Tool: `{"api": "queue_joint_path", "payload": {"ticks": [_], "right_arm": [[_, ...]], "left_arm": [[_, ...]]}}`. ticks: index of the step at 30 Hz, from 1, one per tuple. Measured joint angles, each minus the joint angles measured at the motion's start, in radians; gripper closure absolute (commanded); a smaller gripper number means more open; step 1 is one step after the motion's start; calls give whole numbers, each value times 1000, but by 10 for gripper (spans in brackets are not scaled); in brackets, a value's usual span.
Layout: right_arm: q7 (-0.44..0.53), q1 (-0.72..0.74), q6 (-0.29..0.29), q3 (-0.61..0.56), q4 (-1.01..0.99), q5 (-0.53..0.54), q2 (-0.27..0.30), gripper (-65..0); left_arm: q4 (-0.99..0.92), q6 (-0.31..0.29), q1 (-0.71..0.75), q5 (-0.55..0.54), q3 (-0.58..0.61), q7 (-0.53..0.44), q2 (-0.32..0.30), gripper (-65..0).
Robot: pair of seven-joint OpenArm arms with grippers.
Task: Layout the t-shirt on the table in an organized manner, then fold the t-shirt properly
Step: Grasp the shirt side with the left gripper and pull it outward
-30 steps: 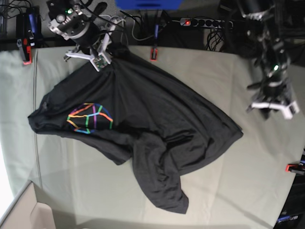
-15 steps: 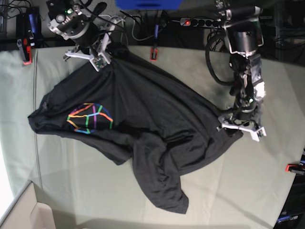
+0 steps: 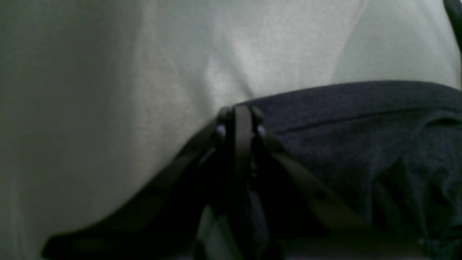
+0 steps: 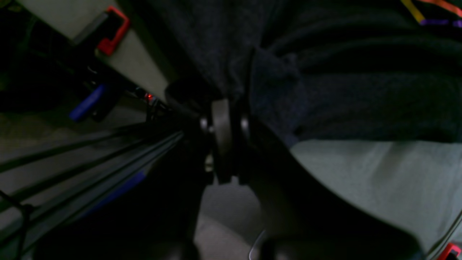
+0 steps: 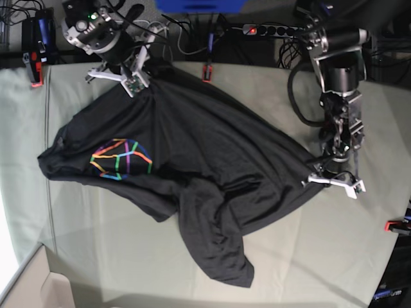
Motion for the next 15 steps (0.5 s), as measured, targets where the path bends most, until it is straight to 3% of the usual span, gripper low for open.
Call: {"api": "queue_joint_path", "payload": {"ticks": [3,7,15], "right_arm": [[0,0,-1,0,0,0,3,0],[8,3,0,0,-1,0,3,0],[15,3,0,-9,-1,9,-3,0]], "left_arm": [[98,11,56,5,-13,59,-9,0],[296,35,212,10,-93,67,-30,-1],[438,6,336,1,-303,69,-22,-1]]}}
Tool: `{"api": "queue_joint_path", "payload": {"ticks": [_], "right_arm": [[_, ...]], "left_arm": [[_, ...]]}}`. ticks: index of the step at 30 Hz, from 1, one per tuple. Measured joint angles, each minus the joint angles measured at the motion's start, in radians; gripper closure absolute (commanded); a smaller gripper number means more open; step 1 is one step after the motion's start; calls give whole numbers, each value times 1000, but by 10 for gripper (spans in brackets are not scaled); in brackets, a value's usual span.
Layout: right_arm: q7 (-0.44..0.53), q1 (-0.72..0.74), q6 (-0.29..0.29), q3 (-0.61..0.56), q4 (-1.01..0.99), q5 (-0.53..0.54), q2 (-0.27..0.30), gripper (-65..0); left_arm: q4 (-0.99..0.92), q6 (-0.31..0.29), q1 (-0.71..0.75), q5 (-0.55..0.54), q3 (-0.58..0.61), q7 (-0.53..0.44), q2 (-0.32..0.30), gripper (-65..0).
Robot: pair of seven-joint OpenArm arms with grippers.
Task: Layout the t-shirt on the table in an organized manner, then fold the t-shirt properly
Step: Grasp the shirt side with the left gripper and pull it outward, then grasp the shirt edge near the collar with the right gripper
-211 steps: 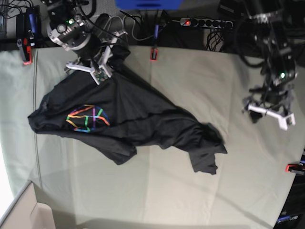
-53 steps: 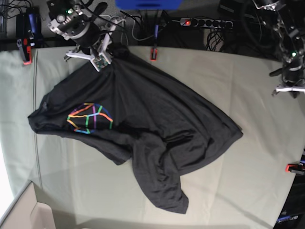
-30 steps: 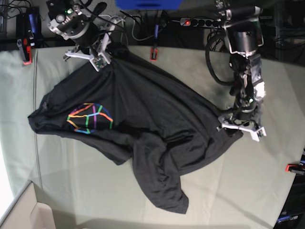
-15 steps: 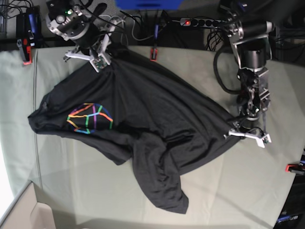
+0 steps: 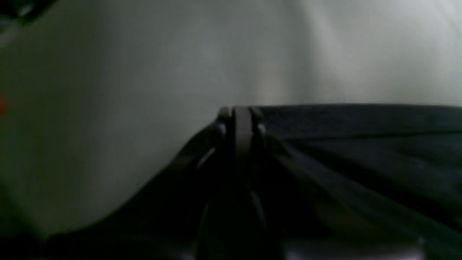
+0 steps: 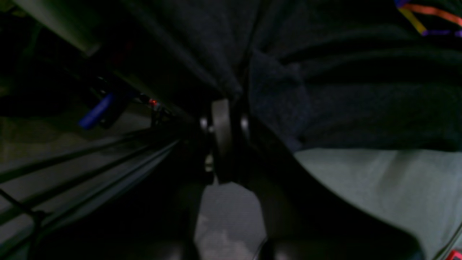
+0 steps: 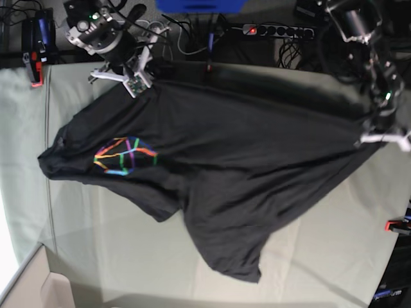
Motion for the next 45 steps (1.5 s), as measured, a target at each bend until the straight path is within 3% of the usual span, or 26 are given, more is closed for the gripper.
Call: {"api": "queue_joint_path", "payload": {"ticks": [6,21,27,33,35,45], "right_arm": [[0,-2,1,-4,0,2,-4,0],[2,-29,0,-21,2,0,3,0],[89,-85,8,89,37,10,-12,0],[166,-126,26,284,81,12,-121,0],[159,-127,0,325,82,-15,-128,0],[162,-186,0,226,80,-13,-122,0]], "left_arm": [[0,4,37,0,-134,11,-1,-1],[9,4,100,0,-143,5,10,-2],[113,5,175,-161,-137,19,13,-2],[245,-3,253,-254,-134,21,16,-2],[269,15,274,-254,-141,-10,23,-2],[356,19,345,-305,-147,-7,29,-2]]}}
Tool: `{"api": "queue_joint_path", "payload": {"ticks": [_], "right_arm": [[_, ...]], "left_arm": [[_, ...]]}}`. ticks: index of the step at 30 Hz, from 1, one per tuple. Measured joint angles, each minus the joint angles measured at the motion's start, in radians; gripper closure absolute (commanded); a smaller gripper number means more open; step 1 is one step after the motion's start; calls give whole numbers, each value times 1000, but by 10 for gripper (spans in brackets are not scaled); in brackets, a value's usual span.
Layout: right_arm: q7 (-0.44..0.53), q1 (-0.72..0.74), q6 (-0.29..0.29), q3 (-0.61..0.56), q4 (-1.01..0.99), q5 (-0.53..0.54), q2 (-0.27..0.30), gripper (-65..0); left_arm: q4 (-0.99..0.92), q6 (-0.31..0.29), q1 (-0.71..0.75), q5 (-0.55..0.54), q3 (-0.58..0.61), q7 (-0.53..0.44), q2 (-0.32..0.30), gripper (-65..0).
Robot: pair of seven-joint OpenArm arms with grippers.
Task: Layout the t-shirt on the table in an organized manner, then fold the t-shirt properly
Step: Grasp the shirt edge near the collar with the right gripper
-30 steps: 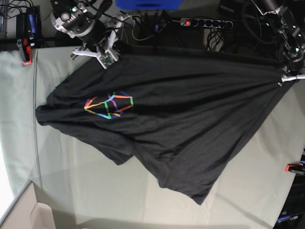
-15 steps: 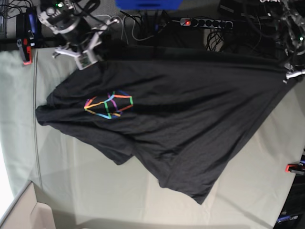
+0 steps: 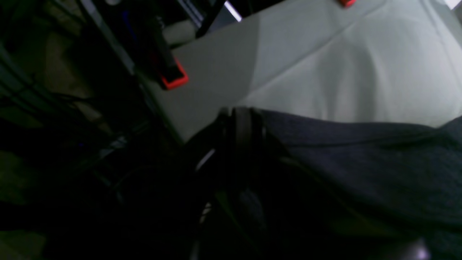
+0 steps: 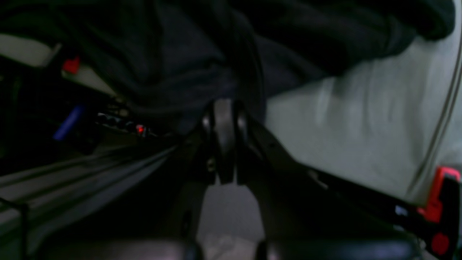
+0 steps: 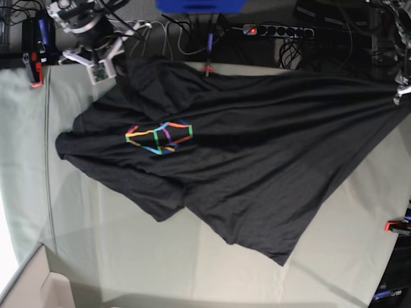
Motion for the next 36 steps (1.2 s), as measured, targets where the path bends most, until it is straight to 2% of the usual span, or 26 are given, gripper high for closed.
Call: {"api": "queue_joint_path", "payload": {"ticks": [13,18,21,25,30,33,36], "right_arm": [[-13,79,3,3,-12,3,0,0],[-92,151,2,61,-23,3,0,0],[-117,197,5,84,-67,5,-1,-63],[-117,237,5,119,-110,3,0,-194],[-115,224,128,114,-115,1,0,-340],[-114,208,173,112,-118,0,-3,-367],[-116,188,176,107,-124,0,-3,-367]], "left_arm": [[-46,4,-24,5,60,-4,3,-3],[-71,4,-31,6,60,-3,2,-4],[-71,4,-34,5,60,-4,2,-4],[-72,4,-34,5,60,-3,2,-4],[-72,4,-34,5,61,-3,0,-3],[-72,4,-37,5,60,-4,0,-2],[-73,4,-55,8,60,-3,0,-2]]}}
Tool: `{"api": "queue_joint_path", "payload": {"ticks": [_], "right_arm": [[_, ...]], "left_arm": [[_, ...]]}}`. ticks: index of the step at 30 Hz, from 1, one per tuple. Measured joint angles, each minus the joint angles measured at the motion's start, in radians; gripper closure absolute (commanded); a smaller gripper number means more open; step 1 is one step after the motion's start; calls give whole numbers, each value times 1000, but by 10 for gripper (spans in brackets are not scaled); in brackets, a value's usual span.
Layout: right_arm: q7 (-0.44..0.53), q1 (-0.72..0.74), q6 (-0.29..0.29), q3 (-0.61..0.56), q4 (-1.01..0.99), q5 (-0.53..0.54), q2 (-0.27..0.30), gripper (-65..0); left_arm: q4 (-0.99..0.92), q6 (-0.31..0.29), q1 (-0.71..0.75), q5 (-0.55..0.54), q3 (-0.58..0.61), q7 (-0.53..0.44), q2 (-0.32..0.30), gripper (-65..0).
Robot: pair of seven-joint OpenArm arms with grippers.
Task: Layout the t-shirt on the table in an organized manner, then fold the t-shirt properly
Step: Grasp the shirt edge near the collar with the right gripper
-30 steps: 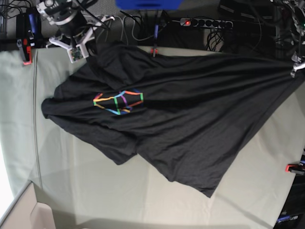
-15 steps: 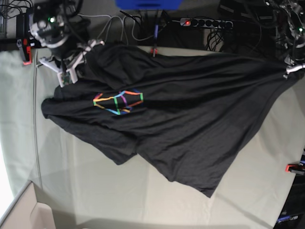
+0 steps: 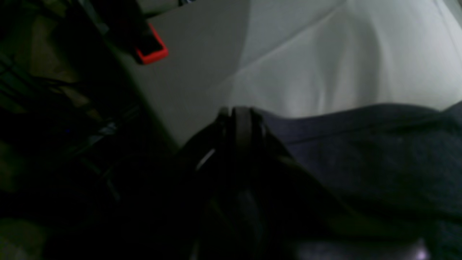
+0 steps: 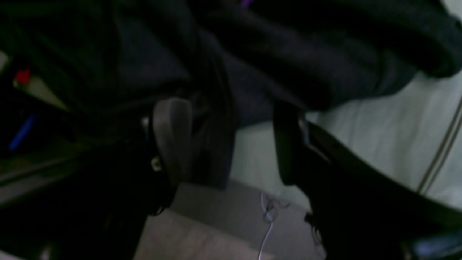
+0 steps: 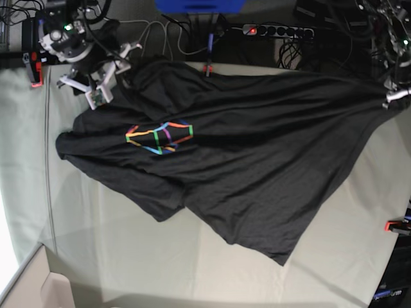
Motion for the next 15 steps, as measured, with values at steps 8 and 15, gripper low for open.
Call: {"api": "queue_joint_path", "payload": {"ticks": [8,15], "right_arm": [[9,40,1,-14,-173,-2,-2,-366],[17,48,2,-20,-185,-2,0,-63]], "left_arm": [[0,0,-24,0,0,0,-1,-2],[2,0,-34,0,0,0,0,-2]]}}
